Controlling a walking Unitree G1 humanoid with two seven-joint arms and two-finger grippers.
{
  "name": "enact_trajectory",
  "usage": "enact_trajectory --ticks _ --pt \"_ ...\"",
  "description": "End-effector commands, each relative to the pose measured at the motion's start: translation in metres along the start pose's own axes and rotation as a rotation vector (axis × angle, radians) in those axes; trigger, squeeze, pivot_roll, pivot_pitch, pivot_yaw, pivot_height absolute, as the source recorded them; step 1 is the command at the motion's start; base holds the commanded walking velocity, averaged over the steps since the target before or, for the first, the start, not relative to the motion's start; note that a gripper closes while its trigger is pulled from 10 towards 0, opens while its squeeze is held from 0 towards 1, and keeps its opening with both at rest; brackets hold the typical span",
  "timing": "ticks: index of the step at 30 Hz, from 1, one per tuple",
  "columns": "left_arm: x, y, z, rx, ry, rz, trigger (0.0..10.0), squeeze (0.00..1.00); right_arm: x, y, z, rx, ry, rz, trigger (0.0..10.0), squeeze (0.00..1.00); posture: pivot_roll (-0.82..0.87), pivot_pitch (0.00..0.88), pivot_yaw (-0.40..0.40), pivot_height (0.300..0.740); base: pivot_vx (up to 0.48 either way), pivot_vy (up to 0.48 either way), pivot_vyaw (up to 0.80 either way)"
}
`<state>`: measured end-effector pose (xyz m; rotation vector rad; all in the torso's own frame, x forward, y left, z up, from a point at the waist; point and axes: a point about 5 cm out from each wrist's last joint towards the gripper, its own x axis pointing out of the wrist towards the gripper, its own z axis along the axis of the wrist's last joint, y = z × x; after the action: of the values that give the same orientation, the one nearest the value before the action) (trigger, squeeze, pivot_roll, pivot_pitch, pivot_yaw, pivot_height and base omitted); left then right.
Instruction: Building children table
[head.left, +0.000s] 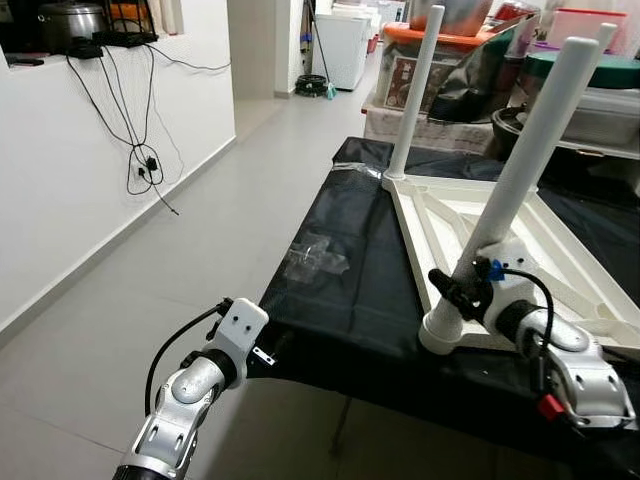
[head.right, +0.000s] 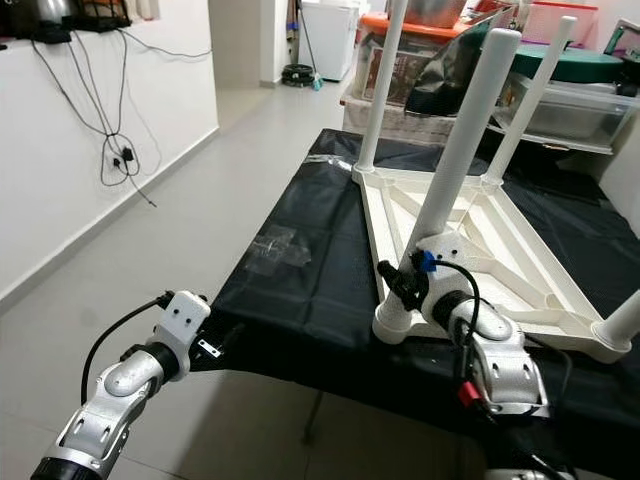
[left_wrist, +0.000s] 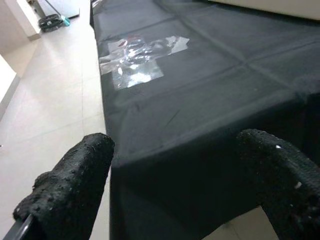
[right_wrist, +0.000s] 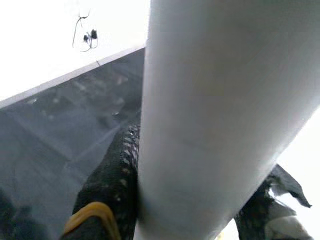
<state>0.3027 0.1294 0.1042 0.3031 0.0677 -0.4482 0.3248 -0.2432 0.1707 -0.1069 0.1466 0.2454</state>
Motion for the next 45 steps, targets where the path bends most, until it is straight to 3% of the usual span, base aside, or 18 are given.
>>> enact_trajectory --ticks 1,7,13,14,20,21,22,23,24,25,28,32,33,34,35,39,40,45 --pt "0.000 -0.002 -0.001 0.004 0.006 -0.009 10.0 0.00 0.000 -0.009 -0.008 0.014 0.050 -0.091 0.0 0.00 0.09 0.000 -0.106 0.740 0.000 0.000 0.00" --pt "-0.002 -0.002 -0.002 0.003 0.011 -0.010 10.0 0.00 -0.008 0.022 -0.035 0.351 0.076 -0.680 0.0 0.00 0.09 0.000 -0.099 0.740 0.000 0.000 0.00" --pt "-0.001 -0.001 -0.002 0.007 0.011 -0.013 10.0 0.00 -0.010 0.066 -0.043 0.407 0.143 -0.616 0.0 0.00 0.09 0.000 -0.094 0.740 0.000 0.000 0.00" --pt "-0.001 -0.001 -0.001 0.009 0.010 -0.014 10.0 0.00 -0.005 0.075 -0.036 0.383 0.131 -0.534 10.0 0.00 0.09 0.000 -0.094 0.740 0.000 0.000 0.00" --pt "0.001 -0.001 0.000 0.011 0.008 -0.015 10.0 0.00 0.003 0.060 -0.015 0.332 0.020 -0.435 10.0 0.00 0.09 0.000 -0.099 0.740 0.000 0.000 0.00" --pt "0.001 -0.002 0.000 0.009 0.007 -0.014 10.0 0.00 0.003 0.049 -0.010 0.295 0.010 -0.429 10.0 1.00 0.09 0.000 -0.101 0.740 0.000 0.000 0.00" --pt "0.001 -0.002 0.000 0.009 0.007 -0.014 10.0 0.00 0.003 0.049 -0.010 0.295 0.010 -0.429 10.0 1.00 0.09 0.000 -0.101 0.740 0.000 0.000 0.00" --pt "0.001 -0.002 0.000 0.008 0.006 -0.013 10.0 0.00 0.004 0.040 -0.005 0.261 0.000 -0.410 10.0 0.58 0.09 0.000 -0.101 0.740 0.000 0.000 0.00" --pt "0.001 -0.002 0.000 0.007 0.006 -0.012 10.0 0.00 0.006 0.033 0.000 0.231 -0.005 -0.349 10.0 0.58 0.09 0.000 -0.102 0.740 0.000 0.000 0.00" --pt "0.000 -0.001 -0.001 0.006 0.006 -0.011 10.0 0.00 0.007 0.028 0.005 0.238 -0.014 -0.260 10.0 0.00 0.09 0.000 -0.101 0.740 0.000 0.000 0.00" --pt "-0.001 -0.001 -0.001 0.005 0.007 -0.010 10.0 0.00 0.005 0.025 0.011 0.267 -0.026 -0.154 10.0 0.00 0.09 0.000 -0.101 0.740 0.000 0.000 0.00" --pt "0.001 -0.004 0.000 0.012 0.002 -0.026 10.0 0.00 -0.003 0.020 0.003 0.019 0.022 0.201 9.9 0.00 0.08 0.000 -0.096 0.740 0.000 0.000 0.00" --pt "0.001 -0.004 0.001 0.012 0.000 -0.026 10.0 0.00 0.000 0.016 0.003 0.048 0.024 0.170 4.4 0.00 0.08 0.000 -0.096 0.740 0.000 0.000 0.00" --pt "0.001 -0.004 0.001 0.012 0.000 -0.026 10.0 0.00 0.000 0.016 0.003 0.048 0.024 0.170 4.4 0.00 0.08 0.000 -0.096 0.740 0.000 0.000 0.00" --pt "0.002 -0.003 0.002 0.012 -0.002 -0.024 10.0 0.00 0.007 0.011 -0.002 0.102 0.046 0.088 0.0 0.00 0.09 0.000 -0.097 0.740 0.000 0.000 0.00" --pt "0.001 -0.001 0.001 0.015 -0.001 -0.023 10.0 0.00 0.013 0.010 -0.012 0.145 0.074 -0.038 0.0 0.00 0.09 0.000 -0.096 0.740 0.000 0.000 0.00" --pt "-0.001 0.000 0.000 0.020 0.003 -0.023 10.0 0.00 0.013 0.001 -0.020 0.222 0.091 -0.318 0.0 0.00 0.10 0.000 -0.095 0.740 0.000 0.000 0.00" --pt "-0.001 0.001 -0.001 0.021 0.005 -0.023 10.0 0.00 0.006 -0.002 -0.028 0.327 0.104 -0.518 0.0 0.00 0.10 0.000 -0.094 0.740 0.000 0.000 0.00"
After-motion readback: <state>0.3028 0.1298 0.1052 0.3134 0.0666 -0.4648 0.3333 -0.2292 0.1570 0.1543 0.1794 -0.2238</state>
